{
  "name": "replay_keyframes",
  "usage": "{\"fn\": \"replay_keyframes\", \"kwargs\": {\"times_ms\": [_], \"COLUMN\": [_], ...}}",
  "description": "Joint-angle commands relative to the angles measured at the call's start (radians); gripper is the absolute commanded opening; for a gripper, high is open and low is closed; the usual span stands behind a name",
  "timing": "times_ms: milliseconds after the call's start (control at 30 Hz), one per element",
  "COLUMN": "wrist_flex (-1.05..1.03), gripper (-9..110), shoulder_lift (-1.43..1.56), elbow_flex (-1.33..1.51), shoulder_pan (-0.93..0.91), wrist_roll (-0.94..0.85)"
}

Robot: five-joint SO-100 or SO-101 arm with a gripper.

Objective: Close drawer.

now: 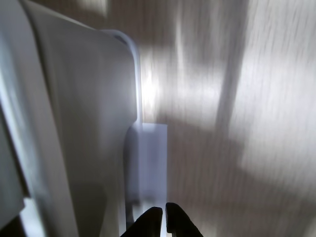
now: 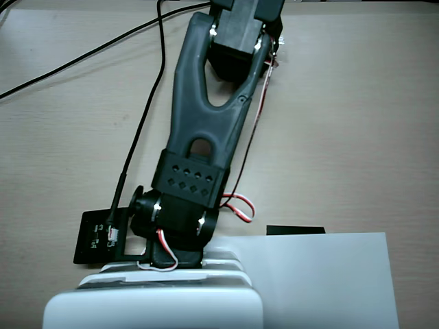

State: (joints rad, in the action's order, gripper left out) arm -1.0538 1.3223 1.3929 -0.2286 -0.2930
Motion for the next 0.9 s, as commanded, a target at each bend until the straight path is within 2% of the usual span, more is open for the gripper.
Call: {"fn": "replay_keyframes", "kwargs": {"times_ms": [0,367,867], "wrist_flex": [-0.025,0.015,0.015], "gripper": [0,0,0], "shoulder_lift": [0.044,0.394,0.479], "elbow_flex": [-0.110,0.325,0.425], "shoulder_pan": [-0.017,-0.106,-0.130], "wrist_roll": [0.003,-0.123,-0.147]}}
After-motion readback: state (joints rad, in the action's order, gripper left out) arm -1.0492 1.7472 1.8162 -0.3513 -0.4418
